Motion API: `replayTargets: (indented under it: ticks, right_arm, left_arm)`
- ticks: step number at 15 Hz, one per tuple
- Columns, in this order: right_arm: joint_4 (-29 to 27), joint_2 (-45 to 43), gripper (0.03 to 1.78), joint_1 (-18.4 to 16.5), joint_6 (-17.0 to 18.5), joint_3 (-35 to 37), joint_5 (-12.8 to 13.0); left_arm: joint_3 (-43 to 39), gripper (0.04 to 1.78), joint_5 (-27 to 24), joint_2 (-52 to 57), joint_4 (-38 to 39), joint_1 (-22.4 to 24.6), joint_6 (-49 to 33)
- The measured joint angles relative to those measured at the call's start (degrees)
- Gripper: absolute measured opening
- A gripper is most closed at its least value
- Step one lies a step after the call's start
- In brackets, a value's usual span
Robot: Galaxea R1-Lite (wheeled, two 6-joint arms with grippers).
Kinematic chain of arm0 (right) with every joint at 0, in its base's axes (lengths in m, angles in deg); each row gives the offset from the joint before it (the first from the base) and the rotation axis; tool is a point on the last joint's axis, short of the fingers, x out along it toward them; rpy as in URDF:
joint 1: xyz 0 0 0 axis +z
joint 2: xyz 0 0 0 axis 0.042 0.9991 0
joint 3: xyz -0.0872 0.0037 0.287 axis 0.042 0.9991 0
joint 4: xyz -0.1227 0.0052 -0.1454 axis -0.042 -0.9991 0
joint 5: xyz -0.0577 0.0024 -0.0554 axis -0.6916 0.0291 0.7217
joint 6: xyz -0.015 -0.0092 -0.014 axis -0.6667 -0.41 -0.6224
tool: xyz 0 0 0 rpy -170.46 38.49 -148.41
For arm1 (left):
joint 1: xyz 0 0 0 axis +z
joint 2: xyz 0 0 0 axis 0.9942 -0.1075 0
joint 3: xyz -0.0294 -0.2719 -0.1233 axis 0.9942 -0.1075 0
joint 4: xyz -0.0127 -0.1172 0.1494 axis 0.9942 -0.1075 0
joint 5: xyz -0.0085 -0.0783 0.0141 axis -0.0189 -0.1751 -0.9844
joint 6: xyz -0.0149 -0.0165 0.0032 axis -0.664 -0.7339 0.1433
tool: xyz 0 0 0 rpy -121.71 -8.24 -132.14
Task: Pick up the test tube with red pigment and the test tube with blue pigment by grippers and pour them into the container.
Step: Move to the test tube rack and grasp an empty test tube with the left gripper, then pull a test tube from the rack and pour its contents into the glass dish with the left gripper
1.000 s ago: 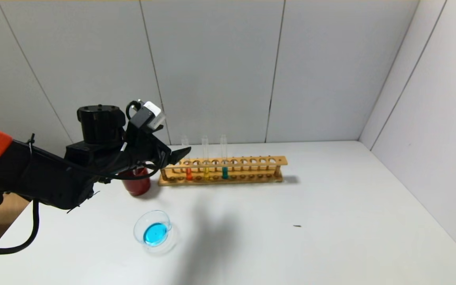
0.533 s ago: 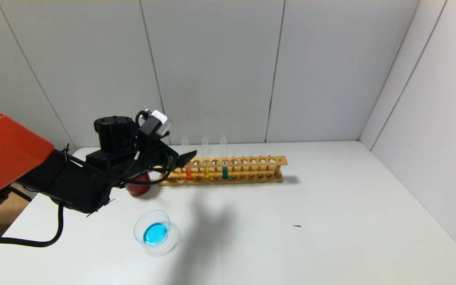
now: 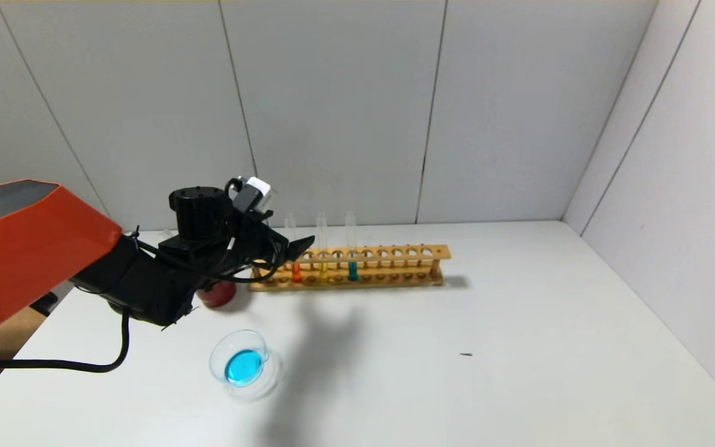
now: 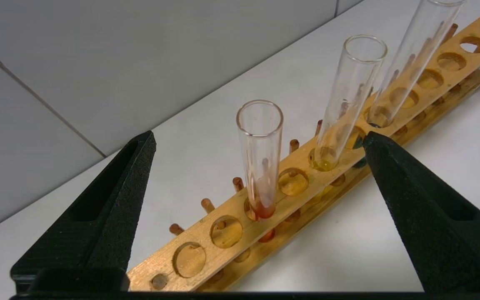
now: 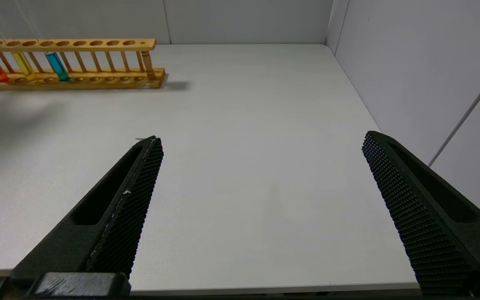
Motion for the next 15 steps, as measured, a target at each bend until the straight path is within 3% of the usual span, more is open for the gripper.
replayTargets:
  ticks: [2, 5, 7, 10, 12, 15]
  right_arm:
    - [0.0, 0.0, 1.75, 0.0, 0.0, 0.0, 0.0]
    - [0.0, 0.0, 1.75, 0.0, 0.0, 0.0, 0.0]
    - [0.0, 0.0, 1.75, 0.0, 0.0, 0.0, 0.0]
    - [0.0, 0.0, 1.75, 0.0, 0.0, 0.0, 0.0]
    - [0.0, 0.0, 1.75, 0.0, 0.0, 0.0, 0.0]
    - [0.0, 0.0, 1.75, 0.0, 0.0, 0.0, 0.0]
  left_arm:
    - [1.2, 1.71, 0.1, -1.1, 0.0, 0.0, -0.1]
    - [2.2, 1.45, 0.9, -2.4, 0.0, 0.0, 0.0]
    - [2.3, 1.16, 0.9, -2.7, 0.0, 0.0, 0.0]
    - [2.4, 0.59, 0.9, -2.9, 0.0, 0.0, 0.0]
    - [2.4, 0.34, 0.9, -2.9, 0.8, -0.2, 0.1]
    - [2.3, 0.3, 1.0, -2.8, 1.2, -0.7, 0.1]
